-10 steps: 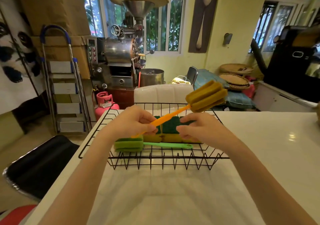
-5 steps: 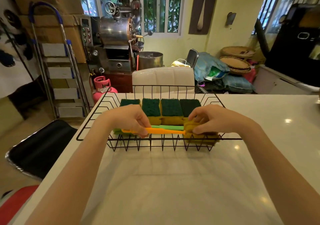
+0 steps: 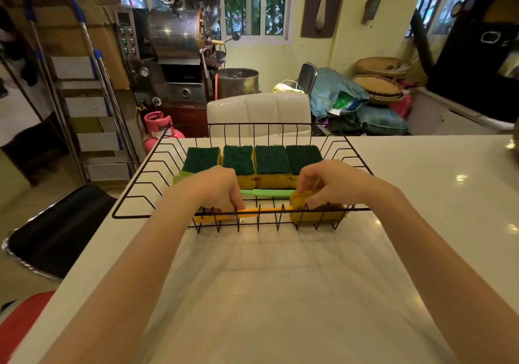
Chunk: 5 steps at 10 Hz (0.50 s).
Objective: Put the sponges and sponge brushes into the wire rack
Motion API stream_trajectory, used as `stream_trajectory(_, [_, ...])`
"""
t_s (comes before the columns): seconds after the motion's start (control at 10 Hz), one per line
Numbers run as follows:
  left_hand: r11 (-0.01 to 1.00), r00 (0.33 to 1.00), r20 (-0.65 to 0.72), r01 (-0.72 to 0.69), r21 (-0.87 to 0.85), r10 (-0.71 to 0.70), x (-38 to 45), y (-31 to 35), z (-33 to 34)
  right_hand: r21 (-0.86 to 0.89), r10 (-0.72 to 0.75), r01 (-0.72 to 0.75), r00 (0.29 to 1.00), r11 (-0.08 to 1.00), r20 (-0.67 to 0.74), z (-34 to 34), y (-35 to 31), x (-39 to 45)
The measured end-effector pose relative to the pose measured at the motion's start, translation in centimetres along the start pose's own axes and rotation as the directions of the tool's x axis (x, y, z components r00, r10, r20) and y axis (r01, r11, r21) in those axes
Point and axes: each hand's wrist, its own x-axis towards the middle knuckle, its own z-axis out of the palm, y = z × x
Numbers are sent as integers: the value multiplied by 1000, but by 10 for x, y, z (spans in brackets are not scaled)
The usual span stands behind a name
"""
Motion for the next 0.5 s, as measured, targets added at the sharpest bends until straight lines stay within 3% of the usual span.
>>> stream_trajectory(0.4, [999, 999, 37, -39, -26, 40, 3, -9, 1, -17, 44, -43, 999, 999, 17, -11, 4, -6])
stream_trajectory(0.5, [990, 991, 75, -104, -94, 111, -7, -7, -8, 64, -9, 18, 991, 998, -136, -26, -4, -21])
